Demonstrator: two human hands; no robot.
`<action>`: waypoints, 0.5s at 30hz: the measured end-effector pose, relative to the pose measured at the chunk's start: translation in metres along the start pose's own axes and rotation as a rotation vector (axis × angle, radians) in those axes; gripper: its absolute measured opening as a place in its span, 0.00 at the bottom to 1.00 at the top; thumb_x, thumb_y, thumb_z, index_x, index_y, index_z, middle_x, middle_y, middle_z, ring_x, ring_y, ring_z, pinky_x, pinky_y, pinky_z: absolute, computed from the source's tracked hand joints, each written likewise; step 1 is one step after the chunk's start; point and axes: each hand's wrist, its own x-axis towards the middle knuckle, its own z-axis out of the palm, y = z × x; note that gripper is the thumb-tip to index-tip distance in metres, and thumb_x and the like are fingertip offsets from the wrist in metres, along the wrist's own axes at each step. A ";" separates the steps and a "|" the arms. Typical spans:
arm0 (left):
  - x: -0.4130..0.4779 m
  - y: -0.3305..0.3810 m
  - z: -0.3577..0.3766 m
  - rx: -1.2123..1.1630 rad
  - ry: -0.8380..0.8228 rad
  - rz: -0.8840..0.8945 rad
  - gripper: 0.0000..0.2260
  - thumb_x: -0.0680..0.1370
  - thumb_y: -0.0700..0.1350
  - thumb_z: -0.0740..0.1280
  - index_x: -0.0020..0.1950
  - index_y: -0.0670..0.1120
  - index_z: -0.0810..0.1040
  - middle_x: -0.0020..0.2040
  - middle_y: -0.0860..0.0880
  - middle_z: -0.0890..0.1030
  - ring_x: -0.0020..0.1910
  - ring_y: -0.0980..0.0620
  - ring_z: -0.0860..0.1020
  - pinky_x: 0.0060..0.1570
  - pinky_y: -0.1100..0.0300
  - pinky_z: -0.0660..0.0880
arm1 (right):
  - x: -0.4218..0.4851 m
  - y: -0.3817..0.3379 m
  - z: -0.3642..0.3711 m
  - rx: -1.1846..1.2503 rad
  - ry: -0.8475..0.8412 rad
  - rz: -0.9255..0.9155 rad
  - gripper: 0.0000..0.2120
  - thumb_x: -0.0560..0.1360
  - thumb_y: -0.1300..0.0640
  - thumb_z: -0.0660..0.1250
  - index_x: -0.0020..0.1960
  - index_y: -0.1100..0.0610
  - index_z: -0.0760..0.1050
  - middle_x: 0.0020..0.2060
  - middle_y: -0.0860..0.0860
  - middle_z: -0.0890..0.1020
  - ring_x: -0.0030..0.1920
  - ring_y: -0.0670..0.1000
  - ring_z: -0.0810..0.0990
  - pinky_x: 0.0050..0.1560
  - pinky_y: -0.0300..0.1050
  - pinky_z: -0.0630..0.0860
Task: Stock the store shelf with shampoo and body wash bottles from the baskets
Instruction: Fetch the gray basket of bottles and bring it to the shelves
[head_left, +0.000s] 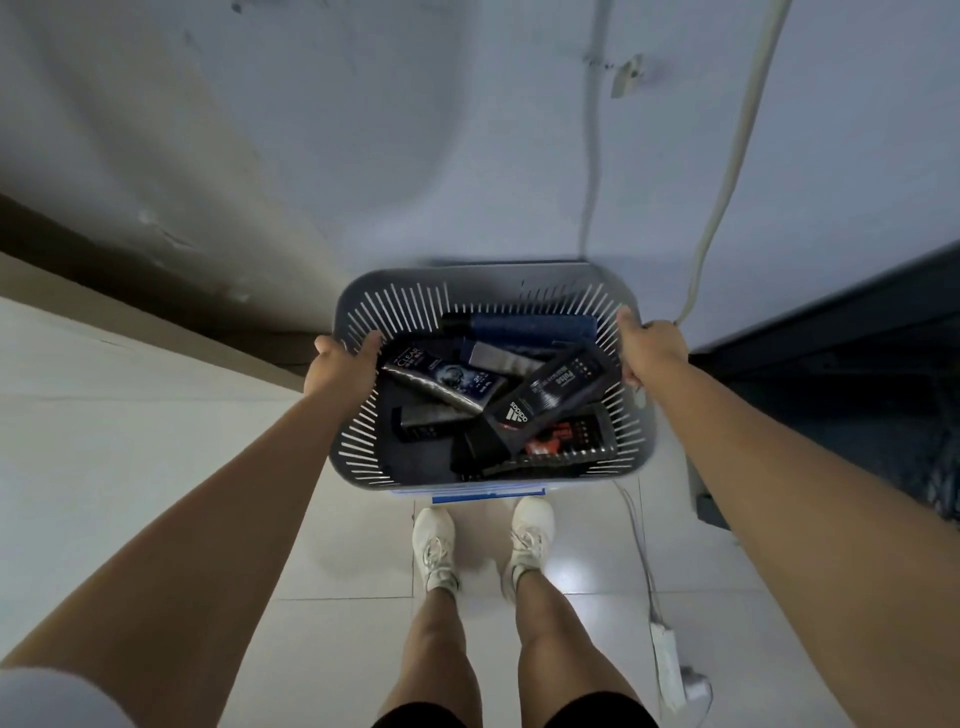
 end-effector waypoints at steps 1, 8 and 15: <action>0.003 0.000 0.000 -0.013 -0.007 -0.025 0.34 0.80 0.64 0.55 0.70 0.36 0.62 0.64 0.35 0.73 0.60 0.34 0.75 0.60 0.44 0.73 | 0.002 0.001 0.002 0.043 -0.007 0.039 0.33 0.77 0.34 0.52 0.56 0.64 0.75 0.47 0.64 0.79 0.52 0.61 0.80 0.60 0.56 0.75; -0.023 -0.019 -0.008 -0.061 -0.054 -0.058 0.35 0.81 0.65 0.47 0.54 0.35 0.76 0.41 0.39 0.79 0.38 0.41 0.78 0.39 0.53 0.75 | -0.002 0.018 -0.004 -0.038 -0.011 0.076 0.35 0.79 0.34 0.49 0.50 0.65 0.76 0.36 0.58 0.79 0.31 0.55 0.78 0.27 0.42 0.69; -0.088 -0.054 -0.027 -0.073 -0.143 -0.080 0.37 0.78 0.70 0.49 0.43 0.37 0.78 0.32 0.42 0.79 0.26 0.46 0.78 0.30 0.58 0.75 | -0.043 0.064 0.001 0.181 -0.220 0.179 0.20 0.77 0.50 0.67 0.32 0.60 0.68 0.18 0.55 0.68 0.16 0.49 0.65 0.20 0.36 0.63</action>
